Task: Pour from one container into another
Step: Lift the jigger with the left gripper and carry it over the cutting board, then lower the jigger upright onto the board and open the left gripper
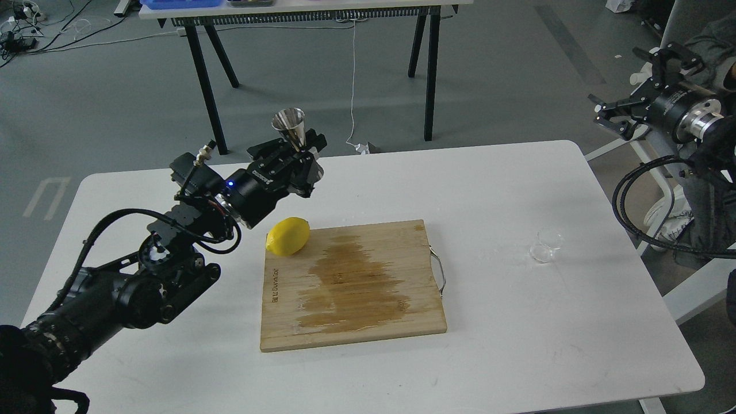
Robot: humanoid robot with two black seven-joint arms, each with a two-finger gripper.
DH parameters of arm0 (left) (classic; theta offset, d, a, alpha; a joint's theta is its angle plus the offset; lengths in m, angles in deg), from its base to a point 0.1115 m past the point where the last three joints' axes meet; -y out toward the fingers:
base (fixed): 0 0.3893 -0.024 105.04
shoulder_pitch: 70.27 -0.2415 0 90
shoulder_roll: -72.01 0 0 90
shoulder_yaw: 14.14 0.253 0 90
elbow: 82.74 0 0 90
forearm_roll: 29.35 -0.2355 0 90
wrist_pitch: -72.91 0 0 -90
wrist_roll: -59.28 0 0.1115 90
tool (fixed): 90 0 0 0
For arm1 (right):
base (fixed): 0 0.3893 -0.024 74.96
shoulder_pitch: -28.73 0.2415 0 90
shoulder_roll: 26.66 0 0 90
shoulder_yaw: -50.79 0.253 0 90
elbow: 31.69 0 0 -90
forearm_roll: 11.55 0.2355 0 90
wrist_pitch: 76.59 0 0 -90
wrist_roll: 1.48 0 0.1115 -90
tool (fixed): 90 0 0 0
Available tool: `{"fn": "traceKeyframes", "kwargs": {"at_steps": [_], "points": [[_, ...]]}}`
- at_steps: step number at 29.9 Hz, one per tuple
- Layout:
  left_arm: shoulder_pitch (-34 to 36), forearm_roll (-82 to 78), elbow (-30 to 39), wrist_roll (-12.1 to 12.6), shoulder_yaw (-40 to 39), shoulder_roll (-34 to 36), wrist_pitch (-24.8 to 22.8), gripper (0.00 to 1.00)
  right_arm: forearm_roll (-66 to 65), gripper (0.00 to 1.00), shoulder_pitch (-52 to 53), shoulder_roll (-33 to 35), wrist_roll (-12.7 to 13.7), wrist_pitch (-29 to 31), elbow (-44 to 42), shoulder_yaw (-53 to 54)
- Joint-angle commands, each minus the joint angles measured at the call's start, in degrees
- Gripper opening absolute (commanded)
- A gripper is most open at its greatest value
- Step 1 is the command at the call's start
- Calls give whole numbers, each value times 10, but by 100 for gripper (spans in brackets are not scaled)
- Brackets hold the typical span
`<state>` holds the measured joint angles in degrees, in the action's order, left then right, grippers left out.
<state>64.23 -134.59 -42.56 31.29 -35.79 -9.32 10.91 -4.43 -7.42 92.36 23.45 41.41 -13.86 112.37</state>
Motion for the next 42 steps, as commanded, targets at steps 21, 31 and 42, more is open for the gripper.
{"fn": "traceKeyframes", "kwargs": {"at_steps": [21,31,42], "points": [[-114,-62,-102,0,11,-87,0,5,7,99,-1,-4,31,0,-3,-59],[-127,-61,-114,0,23,-87,0,8,5,99,-46,0,31,0,16,-59],[-132,-61,-112,0,29,-87,0,25,5,99,-55,1,31,0,16,-59]]}}
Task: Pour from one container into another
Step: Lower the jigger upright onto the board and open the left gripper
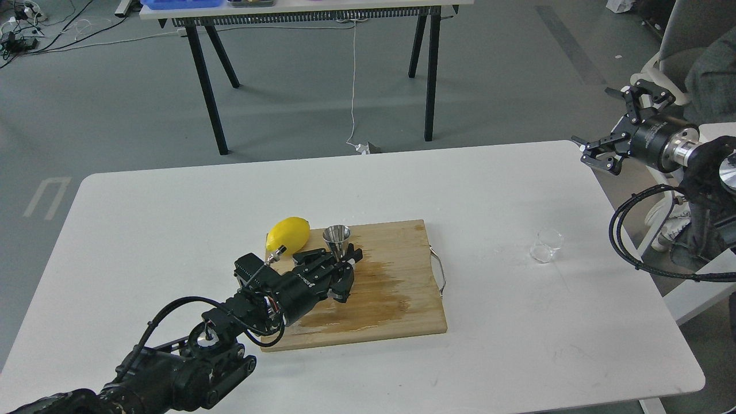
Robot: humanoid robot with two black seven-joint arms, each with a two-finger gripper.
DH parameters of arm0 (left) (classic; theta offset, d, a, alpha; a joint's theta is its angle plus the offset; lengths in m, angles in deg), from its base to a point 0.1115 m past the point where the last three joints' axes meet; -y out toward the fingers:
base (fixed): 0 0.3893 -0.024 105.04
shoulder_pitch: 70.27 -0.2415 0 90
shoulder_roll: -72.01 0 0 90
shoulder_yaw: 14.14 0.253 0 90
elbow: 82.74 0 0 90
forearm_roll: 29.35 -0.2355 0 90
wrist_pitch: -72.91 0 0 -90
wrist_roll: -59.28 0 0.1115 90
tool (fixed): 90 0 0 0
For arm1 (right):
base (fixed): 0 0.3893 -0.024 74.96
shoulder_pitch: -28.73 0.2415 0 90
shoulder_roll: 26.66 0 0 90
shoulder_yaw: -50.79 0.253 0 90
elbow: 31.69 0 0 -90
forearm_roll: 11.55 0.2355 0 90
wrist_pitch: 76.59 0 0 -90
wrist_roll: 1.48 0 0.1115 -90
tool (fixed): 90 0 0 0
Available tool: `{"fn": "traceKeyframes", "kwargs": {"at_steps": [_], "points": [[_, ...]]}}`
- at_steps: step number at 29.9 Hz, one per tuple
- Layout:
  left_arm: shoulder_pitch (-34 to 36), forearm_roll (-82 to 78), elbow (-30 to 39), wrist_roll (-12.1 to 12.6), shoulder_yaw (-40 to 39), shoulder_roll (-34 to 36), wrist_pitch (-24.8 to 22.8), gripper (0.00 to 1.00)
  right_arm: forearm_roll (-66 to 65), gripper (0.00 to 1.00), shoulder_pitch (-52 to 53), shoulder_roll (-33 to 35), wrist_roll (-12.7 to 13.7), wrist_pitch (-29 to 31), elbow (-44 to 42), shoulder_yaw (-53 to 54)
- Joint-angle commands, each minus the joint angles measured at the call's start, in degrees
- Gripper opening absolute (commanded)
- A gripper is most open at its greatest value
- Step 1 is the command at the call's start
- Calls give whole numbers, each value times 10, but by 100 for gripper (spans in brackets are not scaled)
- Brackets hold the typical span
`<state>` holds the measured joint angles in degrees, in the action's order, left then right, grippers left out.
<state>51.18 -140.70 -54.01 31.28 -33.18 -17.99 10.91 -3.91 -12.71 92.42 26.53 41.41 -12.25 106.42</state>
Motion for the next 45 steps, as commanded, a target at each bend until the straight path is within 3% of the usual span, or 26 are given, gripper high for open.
{"fn": "traceKeyframes", "kwargs": {"at_steps": [1,14,17,19,20,33,39,45], "points": [[-5,0,5,0,3,0,0,27,0,99,-3,-1,0,0,0,0],[-8,0,11,0,11,0,0,50,0,99,-12,-1,0,0,0,1],[-9,0,12,0,13,0,0,67,0,99,-13,-1,0,0,0,2],[-9,0,19,0,23,0,0,89,0,99,-13,-1,0,0,0,2],[-13,0,22,0,31,0,0,92,0,99,-13,-1,0,0,0,2],[-24,0,23,0,37,0,0,94,1,99,-39,1,0,0,11,4],[-24,2,23,0,30,0,0,94,1,99,-86,34,0,0,67,6],[-24,2,24,0,30,0,0,94,2,99,-94,50,0,0,69,9]]}}
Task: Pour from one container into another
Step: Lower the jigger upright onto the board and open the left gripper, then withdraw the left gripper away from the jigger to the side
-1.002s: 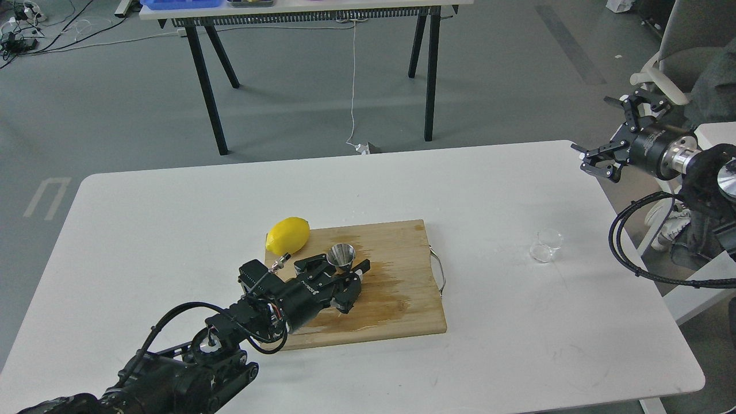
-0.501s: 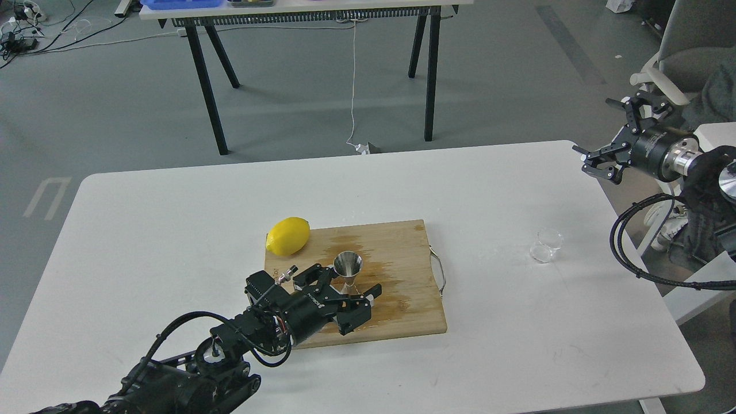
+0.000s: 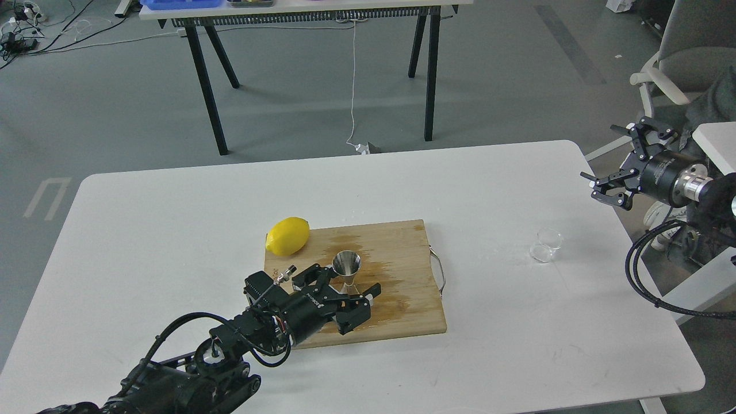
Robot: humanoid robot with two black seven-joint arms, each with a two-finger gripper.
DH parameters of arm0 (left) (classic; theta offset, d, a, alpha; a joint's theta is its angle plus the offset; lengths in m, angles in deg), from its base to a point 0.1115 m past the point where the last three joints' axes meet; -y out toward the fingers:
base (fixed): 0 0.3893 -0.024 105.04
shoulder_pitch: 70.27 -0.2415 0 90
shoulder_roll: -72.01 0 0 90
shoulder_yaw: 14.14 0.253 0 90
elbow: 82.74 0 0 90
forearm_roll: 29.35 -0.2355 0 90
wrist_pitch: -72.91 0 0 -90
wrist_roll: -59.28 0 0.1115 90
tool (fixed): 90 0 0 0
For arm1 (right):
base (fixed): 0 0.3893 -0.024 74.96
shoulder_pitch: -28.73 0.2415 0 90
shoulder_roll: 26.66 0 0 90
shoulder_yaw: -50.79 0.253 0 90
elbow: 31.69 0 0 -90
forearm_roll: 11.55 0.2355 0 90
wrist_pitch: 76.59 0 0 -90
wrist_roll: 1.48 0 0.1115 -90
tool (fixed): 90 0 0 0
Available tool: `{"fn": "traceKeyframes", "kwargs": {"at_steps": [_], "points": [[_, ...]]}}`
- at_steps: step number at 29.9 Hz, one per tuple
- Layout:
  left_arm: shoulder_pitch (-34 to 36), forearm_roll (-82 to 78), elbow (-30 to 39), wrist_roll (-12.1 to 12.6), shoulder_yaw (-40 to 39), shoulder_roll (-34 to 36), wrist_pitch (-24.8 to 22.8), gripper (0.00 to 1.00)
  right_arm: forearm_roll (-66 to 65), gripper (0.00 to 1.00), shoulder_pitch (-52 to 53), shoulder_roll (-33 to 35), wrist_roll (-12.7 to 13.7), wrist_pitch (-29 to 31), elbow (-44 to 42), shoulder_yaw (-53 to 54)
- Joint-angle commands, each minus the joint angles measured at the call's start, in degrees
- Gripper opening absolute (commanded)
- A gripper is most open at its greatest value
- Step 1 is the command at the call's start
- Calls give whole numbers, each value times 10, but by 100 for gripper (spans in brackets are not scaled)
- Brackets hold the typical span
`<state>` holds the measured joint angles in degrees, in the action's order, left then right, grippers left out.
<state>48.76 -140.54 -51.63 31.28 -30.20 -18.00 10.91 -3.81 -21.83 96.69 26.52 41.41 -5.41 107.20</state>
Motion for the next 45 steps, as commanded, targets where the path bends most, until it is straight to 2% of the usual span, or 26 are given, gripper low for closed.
{"fn": "traceKeyframes", "kwargs": {"at_steps": [1,15,34,39,45], "points": [[1,1,0,0,0,0,0,94,1,99,-5,8,0,0,1,1],[-14,2,17,0,-9,1,0,94,2,99,-13,11,0,0,0,3],[-39,3,48,0,-19,59,0,94,2,99,-15,11,0,0,-1,4],[-48,6,86,0,-19,123,0,94,2,99,-16,11,0,0,-1,9],[-87,94,166,0,-9,277,0,94,2,99,-16,11,0,0,-2,10]]}}
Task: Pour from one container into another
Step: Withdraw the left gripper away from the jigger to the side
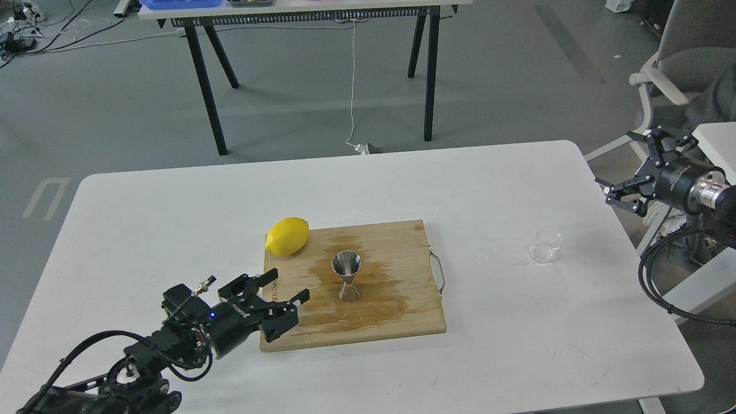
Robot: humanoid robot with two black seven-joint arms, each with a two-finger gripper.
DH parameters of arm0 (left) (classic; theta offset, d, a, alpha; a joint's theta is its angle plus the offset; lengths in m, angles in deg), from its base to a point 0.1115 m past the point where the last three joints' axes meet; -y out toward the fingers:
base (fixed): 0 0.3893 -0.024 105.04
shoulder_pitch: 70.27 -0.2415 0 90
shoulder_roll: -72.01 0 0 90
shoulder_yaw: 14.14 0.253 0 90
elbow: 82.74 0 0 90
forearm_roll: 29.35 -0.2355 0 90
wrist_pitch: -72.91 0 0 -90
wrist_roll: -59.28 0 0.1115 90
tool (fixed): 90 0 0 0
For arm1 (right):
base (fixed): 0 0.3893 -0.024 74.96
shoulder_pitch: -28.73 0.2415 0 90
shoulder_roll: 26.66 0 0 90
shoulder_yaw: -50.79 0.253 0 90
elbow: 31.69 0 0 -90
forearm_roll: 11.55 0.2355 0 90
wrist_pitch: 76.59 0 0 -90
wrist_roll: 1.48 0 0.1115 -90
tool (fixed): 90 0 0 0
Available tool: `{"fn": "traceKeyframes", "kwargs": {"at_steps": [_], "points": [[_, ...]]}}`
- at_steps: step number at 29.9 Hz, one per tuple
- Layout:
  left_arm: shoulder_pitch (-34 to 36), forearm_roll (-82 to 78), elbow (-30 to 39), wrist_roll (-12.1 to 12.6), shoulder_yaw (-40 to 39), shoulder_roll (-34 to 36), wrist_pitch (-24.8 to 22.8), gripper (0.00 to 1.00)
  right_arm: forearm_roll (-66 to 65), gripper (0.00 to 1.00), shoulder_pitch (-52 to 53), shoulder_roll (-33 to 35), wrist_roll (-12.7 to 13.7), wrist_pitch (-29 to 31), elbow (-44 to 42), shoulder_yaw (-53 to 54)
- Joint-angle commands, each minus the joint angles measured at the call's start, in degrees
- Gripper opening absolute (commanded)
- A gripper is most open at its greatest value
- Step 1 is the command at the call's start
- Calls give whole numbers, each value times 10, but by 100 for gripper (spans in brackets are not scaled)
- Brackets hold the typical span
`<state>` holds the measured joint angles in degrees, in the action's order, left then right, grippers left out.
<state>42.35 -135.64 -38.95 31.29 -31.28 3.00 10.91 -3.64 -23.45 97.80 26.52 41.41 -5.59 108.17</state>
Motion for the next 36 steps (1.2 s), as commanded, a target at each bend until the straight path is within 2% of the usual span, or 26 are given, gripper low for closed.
{"fn": "traceKeyframes", "kwargs": {"at_steps": [1,7,11,16,17,20,25,31,36], "points": [[-31,70,59,0,1,90,0,94,0,99,0,0,0,0,0,0],[-23,262,133,0,-17,165,0,94,0,99,0,-2,0,0,0,7],[-20,369,160,0,-121,181,-12,94,0,99,0,-4,0,0,1,14],[-20,474,148,0,-305,181,-325,95,-1,99,0,-10,0,0,0,26],[-19,497,142,0,-328,182,-394,96,-1,99,-1,-13,0,0,0,28],[7,551,104,0,-352,189,-554,97,-1,99,2,-40,0,0,-2,41],[57,572,44,0,-348,215,-560,99,-1,99,9,-72,0,0,-4,51],[74,572,46,0,-352,228,-560,99,44,99,18,-120,0,0,-1,76],[70,570,46,0,-348,225,-560,99,133,98,17,-121,0,0,44,107]]}}
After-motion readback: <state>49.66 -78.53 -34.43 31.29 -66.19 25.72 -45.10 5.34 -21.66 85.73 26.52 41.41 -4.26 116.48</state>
